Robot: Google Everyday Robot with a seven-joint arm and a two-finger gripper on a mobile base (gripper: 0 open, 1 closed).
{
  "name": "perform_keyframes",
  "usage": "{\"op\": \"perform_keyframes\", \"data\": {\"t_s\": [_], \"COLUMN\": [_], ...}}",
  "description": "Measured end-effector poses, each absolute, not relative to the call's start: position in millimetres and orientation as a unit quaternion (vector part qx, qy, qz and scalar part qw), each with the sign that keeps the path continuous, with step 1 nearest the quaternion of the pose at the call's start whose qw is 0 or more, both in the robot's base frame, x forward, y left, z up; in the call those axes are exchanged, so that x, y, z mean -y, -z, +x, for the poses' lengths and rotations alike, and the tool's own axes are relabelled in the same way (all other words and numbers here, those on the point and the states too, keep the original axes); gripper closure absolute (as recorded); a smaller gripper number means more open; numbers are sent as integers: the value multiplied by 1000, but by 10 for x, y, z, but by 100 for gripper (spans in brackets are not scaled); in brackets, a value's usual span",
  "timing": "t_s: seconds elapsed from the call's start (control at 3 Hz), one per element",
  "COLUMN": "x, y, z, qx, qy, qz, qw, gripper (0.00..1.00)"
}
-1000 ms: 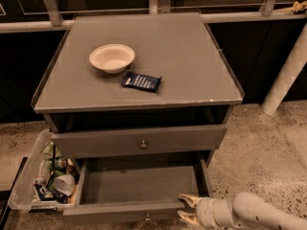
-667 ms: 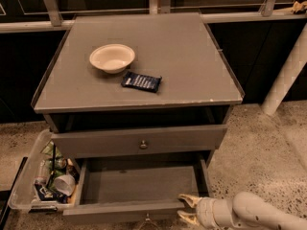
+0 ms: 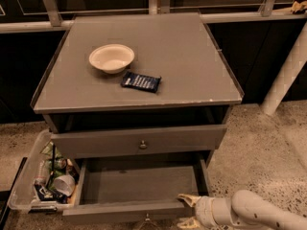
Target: Open middle drawer
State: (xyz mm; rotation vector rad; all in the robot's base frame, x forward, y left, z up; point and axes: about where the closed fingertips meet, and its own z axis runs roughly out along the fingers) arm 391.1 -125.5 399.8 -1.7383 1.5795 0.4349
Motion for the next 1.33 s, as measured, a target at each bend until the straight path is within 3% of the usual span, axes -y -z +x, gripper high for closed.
{"op": "perform_keyframes", "data": {"t_s": [0.67,1.0,1.33], "x": [1291,1292,1306], "y": [-3992,-4002,-3978], "z": [3905,3923,3881], "qx": [-617,-617,-618], "qy": [-179,-179,-183], "qz": [-674,-674,-671], "qw": [366,366,367], "gripper": [83,100,100]}}
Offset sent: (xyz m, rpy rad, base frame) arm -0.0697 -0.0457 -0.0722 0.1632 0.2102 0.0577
